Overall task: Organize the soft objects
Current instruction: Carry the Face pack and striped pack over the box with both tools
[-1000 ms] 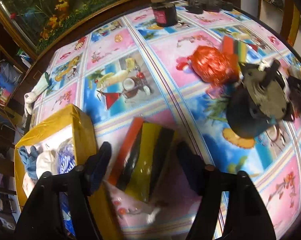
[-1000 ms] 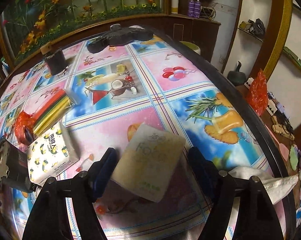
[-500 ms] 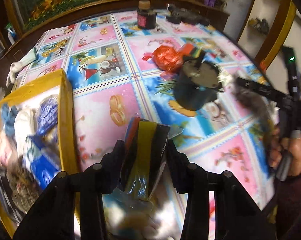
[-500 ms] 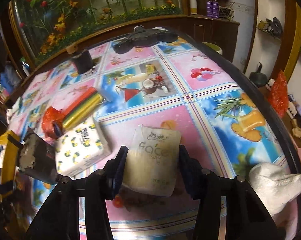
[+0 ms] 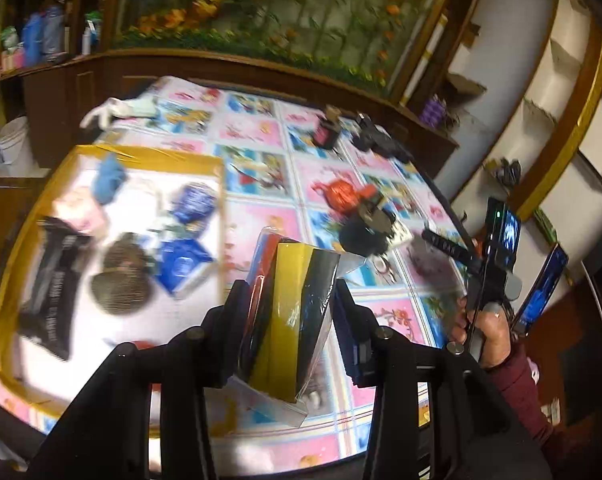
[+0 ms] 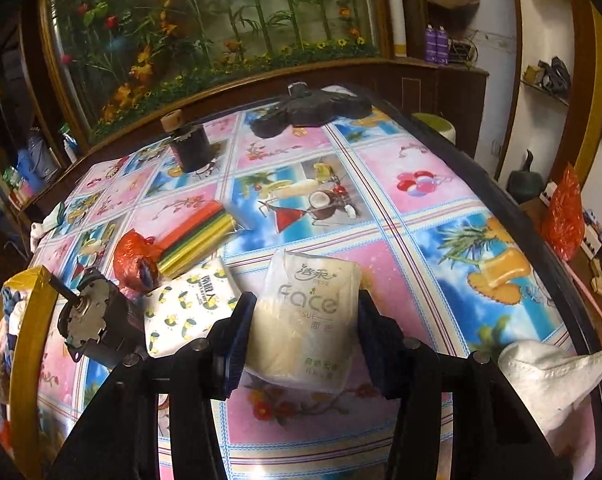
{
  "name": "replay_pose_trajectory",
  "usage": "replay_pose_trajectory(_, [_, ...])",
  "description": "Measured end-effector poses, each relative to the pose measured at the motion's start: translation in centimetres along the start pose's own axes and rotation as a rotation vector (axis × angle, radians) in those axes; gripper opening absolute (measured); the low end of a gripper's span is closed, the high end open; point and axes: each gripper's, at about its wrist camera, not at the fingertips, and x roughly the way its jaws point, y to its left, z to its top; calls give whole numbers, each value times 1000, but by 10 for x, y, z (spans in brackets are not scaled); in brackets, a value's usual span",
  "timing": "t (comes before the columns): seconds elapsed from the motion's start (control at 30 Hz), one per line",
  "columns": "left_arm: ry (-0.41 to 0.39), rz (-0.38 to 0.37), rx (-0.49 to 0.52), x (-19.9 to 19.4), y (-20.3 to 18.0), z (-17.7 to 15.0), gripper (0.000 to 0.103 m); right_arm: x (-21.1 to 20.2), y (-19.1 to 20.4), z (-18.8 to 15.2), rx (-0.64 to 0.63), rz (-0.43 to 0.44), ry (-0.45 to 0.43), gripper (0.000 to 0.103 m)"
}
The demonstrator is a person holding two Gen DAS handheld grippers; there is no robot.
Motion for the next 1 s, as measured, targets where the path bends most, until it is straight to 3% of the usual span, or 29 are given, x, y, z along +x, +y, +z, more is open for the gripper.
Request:
replay_pose_trajectory(0.23, [-60, 97, -105, -40, 62, -11, 39, -20, 20, -2, -68, -17, -57, 48])
replay_pose_trajectory(0.37, [-38, 150, -181, -33, 96, -23, 39, -55, 41, 0, -89, 66, -85, 48])
replay_pose_trajectory(0.47, [-32, 147, -238, -27, 114, -33, 39, -81, 68, -4, -138, 160, -89, 48])
replay_pose_trajectory(0.63, [7, 161, -291, -10, 136, -40, 39, -97, 118, -21, -219, 339, -12, 49])
replay_pose_trajectory(0.8, [40, 186, -268, 5, 137, -39, 39, -86, 180, -30, -277, 498, 112, 49])
replay_pose_trajectory(0.9, [79, 225, -234, 23, 136, -39, 41, -73, 218, -33, -318, 553, 176, 49])
replay_pose_trajectory(1.0, [80, 247, -277, 28, 147, -43, 50, -64, 249, -42, -365, 577, 220, 49])
